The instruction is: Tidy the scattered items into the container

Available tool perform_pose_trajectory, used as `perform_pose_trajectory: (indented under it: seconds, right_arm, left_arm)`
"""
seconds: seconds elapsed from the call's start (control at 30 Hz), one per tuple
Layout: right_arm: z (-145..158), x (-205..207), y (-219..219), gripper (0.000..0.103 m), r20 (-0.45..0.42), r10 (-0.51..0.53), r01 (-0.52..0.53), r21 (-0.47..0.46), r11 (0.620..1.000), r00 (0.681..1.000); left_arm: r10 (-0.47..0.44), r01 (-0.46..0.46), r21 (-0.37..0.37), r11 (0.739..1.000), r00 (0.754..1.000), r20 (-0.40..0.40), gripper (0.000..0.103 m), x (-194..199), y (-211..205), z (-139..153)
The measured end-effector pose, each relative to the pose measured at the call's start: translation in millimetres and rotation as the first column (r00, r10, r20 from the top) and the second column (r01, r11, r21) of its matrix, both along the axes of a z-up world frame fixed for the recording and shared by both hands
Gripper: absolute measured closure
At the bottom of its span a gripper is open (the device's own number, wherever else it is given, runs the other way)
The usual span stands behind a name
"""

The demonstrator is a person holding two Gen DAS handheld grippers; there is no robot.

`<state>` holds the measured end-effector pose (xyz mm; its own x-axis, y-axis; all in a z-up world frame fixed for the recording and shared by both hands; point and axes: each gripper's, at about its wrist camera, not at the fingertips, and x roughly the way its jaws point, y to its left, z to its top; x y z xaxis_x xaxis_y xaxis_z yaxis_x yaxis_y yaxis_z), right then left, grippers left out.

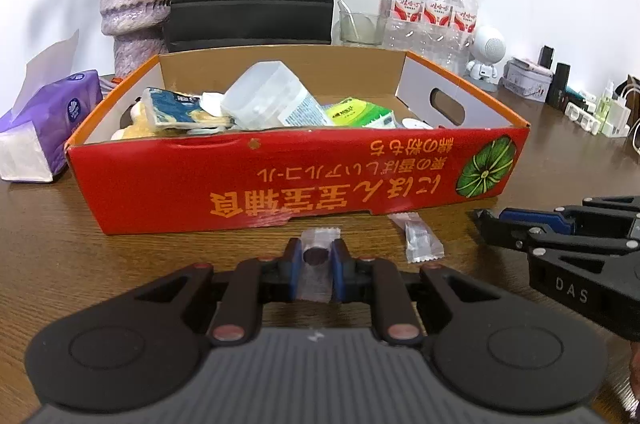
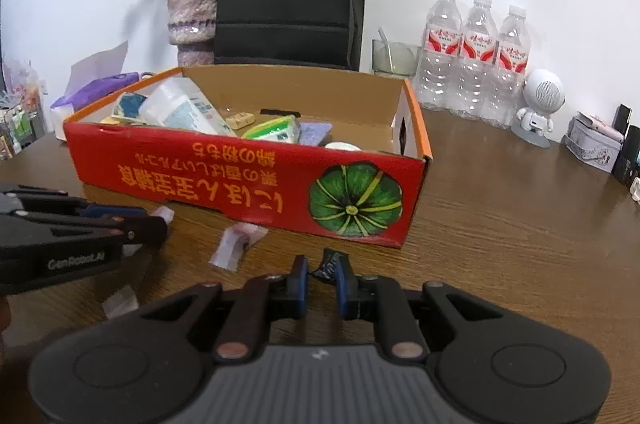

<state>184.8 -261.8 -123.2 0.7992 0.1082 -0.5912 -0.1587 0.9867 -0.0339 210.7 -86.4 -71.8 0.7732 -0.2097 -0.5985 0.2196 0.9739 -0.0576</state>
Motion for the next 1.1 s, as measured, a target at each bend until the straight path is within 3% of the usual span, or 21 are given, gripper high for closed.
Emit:
perform_pose_trajectory:
  seconds: [0.4,0.47,0.53,0.6,0.67,0.7,0.87,1.1]
  right_arm:
    - [10.1,-20.0,9.0,0.09,0.039,0.017,-0.018,0.011,1.0,0.999]
    - [8.6,-21.3,9.5,0.09,0.034,0.013,-0.014,0.011,1.0,0.999]
    - [6.9,-20.1,9.6,0.09,0.027,0.007,-0.007,0.007,1.0,1.0]
    - [6.5,-19.3,8.5,0.09,0.026,0.004,-0.004,0.009,1.0,1.0]
    - [6.4,-18.9,7.1,0.09,0.027,0.003,-0.003,0.011,1.0,1.0]
    - [6.0,-18.7,6.7,0.09,0.026,0.003,-0.004,0.011,1.0,1.0]
    - [4.9,-19.1,6.2,0.09,0.026,0.008,-0.008,0.01,1.0,1.0]
    - [8.4,-21.4,6.8,0.09,0.04,0.005,-0.005,0.015,1.0,0.999]
  left_arm:
    - [-0.019,0.02,-0.025,0.999,0.999,0.032,0.091,-10.1,16.7,10.2]
    - [-0.029,0.029,-0.043,0.999,1.0,0.013,0.086,-9.5,18.0,7.8]
    - [-0.043,0.042,-0.054,0.998,0.999,-0.01,0.072,-7.0,15.9,5.3]
    - [-0.045,0.045,-0.034,0.998,0.999,-0.02,0.07,-4.5,11.2,2.4]
    - [-0.05,0.05,-0.011,0.999,0.998,-0.026,0.072,-1.2,8.2,-1.9]
    - [-0.05,0.05,-0.001,0.999,0.999,-0.022,0.082,-0.4,7.5,-2.9]
    - [-0.036,0.037,-0.048,0.998,0.999,0.028,0.098,-8.9,16.0,7.2]
    - [-0.069,0.071,-0.032,0.997,0.996,0.055,0.098,-16.7,9.7,12.3]
